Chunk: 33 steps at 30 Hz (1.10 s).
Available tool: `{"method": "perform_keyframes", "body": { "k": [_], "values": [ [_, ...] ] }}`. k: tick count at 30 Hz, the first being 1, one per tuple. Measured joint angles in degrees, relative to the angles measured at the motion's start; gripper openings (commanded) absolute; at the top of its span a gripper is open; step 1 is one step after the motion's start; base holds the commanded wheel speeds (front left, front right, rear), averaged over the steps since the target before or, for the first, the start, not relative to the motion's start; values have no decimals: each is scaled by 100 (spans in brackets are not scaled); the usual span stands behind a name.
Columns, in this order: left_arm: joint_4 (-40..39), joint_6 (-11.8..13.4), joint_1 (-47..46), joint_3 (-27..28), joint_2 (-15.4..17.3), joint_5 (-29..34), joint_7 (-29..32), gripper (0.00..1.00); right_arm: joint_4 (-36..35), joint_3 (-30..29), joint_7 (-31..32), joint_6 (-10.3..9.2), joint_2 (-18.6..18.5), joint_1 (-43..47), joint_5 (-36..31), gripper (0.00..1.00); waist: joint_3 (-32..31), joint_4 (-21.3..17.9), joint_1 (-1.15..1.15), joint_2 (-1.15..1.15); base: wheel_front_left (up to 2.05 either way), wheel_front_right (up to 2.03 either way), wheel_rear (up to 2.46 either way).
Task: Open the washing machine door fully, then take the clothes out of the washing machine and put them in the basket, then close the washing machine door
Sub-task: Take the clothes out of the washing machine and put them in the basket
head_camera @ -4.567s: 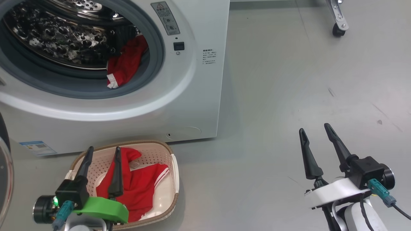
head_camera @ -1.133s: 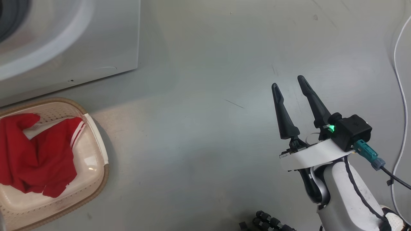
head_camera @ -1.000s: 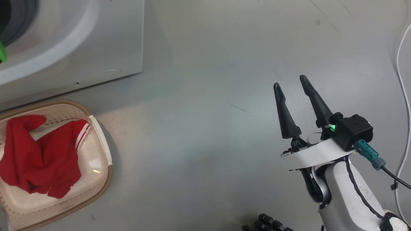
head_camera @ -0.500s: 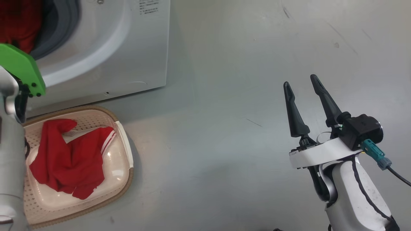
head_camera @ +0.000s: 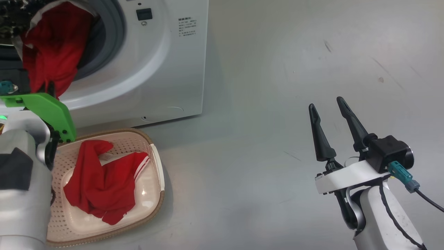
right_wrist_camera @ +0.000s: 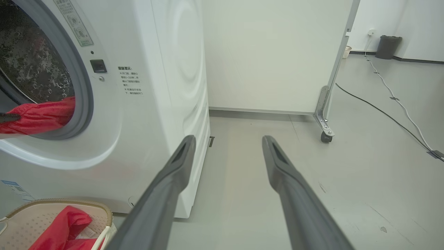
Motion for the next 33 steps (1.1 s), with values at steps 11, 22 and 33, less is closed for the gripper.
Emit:
{"method": "perform_keyframes", "body": {
  "k": [11, 22, 33],
  "values": [
    [-23, -112, 683, -103, -243, -51, -566, 0, 80, -97, 0, 1, -1, 300, -49, 100, -552, 214, 0, 0, 0, 0, 0],
    [-255, -165, 1193, -147, -415, -155, -1092, 0, 100, -164, 0, 19, -27, 537, -59, 100, -1020, 366, 0, 0, 0, 0, 0],
    [-860, -166, 1443, -168, -520, -178, -1774, 0, 99, -179, 0, 54, -43, 676, -166, 100, -1261, 480, 0, 0, 0, 0, 0]
  ]
}}
